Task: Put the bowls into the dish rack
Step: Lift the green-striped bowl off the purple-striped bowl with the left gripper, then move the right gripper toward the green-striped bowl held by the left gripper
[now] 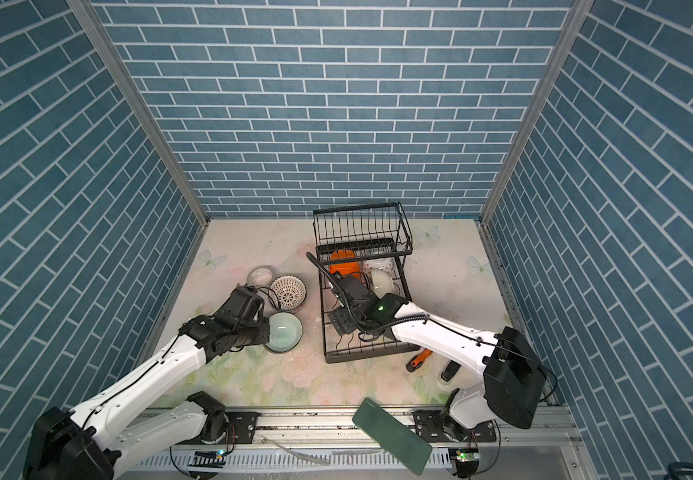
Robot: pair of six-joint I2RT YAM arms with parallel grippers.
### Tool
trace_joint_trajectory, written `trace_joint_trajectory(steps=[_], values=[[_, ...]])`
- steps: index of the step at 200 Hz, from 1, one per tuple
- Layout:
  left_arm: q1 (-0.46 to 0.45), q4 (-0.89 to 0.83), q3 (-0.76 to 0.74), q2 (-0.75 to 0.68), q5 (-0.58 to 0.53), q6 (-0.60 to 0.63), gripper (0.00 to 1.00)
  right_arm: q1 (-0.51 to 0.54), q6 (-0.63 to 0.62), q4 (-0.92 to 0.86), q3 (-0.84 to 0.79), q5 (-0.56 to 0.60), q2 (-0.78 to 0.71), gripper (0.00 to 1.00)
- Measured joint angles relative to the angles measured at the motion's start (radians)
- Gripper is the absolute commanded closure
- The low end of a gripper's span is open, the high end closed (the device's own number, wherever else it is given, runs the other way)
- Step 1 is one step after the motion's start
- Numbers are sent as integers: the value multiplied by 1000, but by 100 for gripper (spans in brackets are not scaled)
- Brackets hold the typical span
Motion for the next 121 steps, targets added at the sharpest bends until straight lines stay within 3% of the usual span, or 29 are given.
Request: trace_joint_trajectory(steps=[121], values=[[0, 3, -3, -96, 17, 11, 100, 42, 53, 34, 143, -127, 124, 29]])
